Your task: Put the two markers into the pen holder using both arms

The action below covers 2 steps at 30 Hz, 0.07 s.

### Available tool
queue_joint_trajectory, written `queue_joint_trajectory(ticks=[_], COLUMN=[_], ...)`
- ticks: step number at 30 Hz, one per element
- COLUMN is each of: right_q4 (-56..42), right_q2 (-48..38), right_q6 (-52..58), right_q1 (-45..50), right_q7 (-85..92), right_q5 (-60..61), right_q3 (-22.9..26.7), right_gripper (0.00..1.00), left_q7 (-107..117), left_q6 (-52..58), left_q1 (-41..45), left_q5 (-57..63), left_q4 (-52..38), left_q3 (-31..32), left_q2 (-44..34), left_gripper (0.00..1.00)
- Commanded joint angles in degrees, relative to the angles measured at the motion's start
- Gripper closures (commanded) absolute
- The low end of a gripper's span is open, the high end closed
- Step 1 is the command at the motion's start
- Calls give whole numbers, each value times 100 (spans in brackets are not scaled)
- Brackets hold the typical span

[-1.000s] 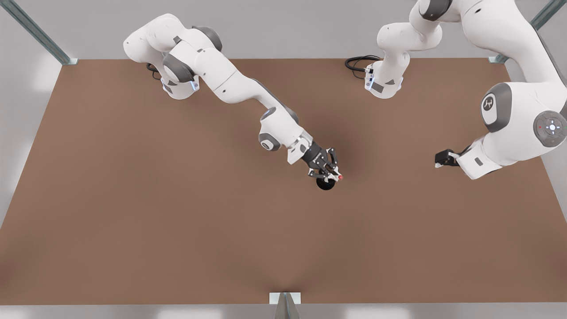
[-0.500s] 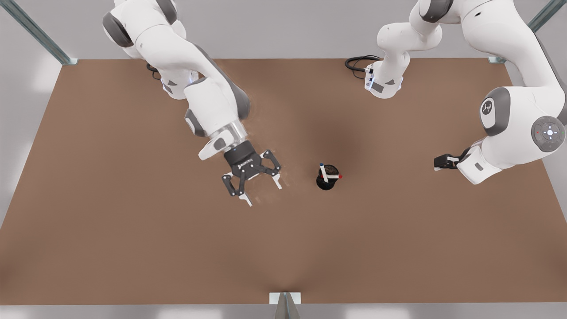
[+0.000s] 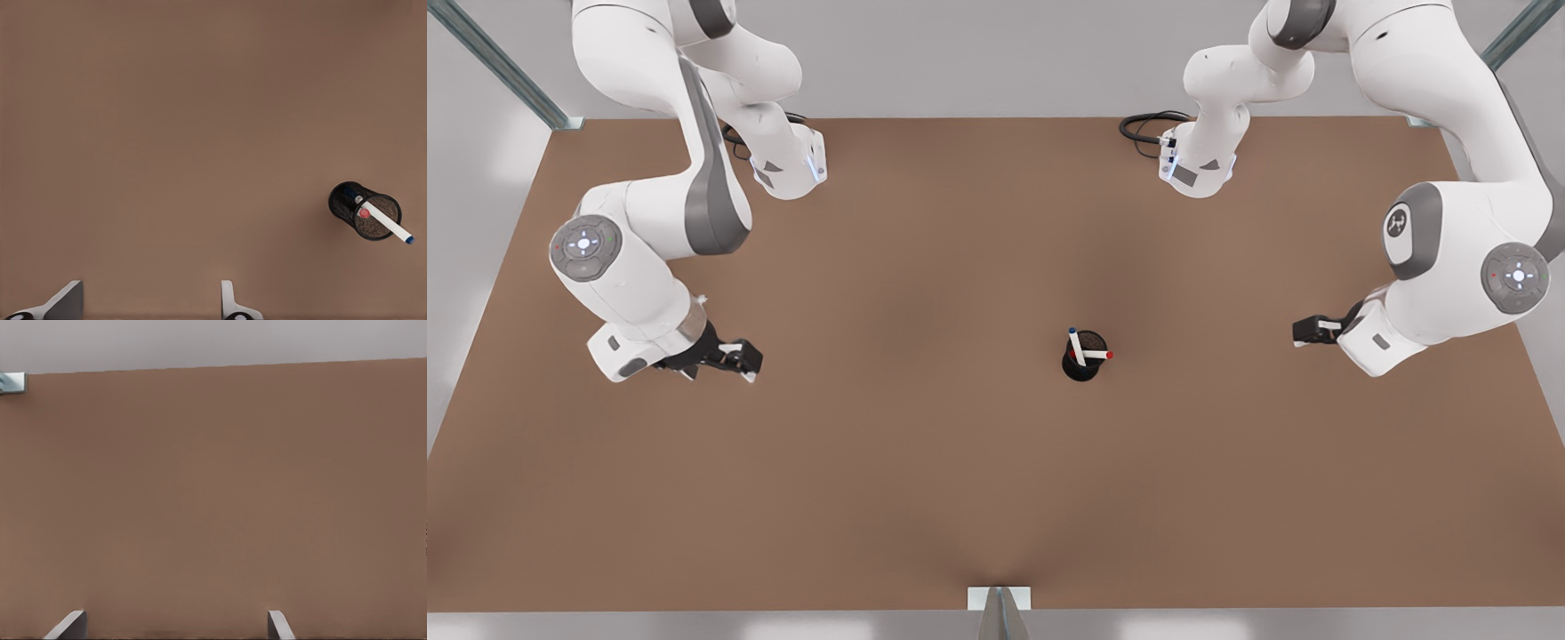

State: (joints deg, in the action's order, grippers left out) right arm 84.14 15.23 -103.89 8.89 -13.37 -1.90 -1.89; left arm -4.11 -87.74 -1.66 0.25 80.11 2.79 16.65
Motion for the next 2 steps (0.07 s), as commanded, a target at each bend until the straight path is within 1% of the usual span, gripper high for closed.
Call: queue_joint_trajectory(ticks=[1,2], right_q4=[-2,-2], right_q2=[-3,-3], right_q6=[563,554], right_q1=[-19,-19], right_q7=[932,941], right_q5=[40,31], right_q3=[-4,-4], right_gripper=[0,0], left_q7=[173,173], left_q6=[3,-6], left_q1=[-1,8], left_q5=[10,10], left_q4=[-4,-4], left_q3=[2,2], left_q2=[-3,14], left_gripper=[0,0])
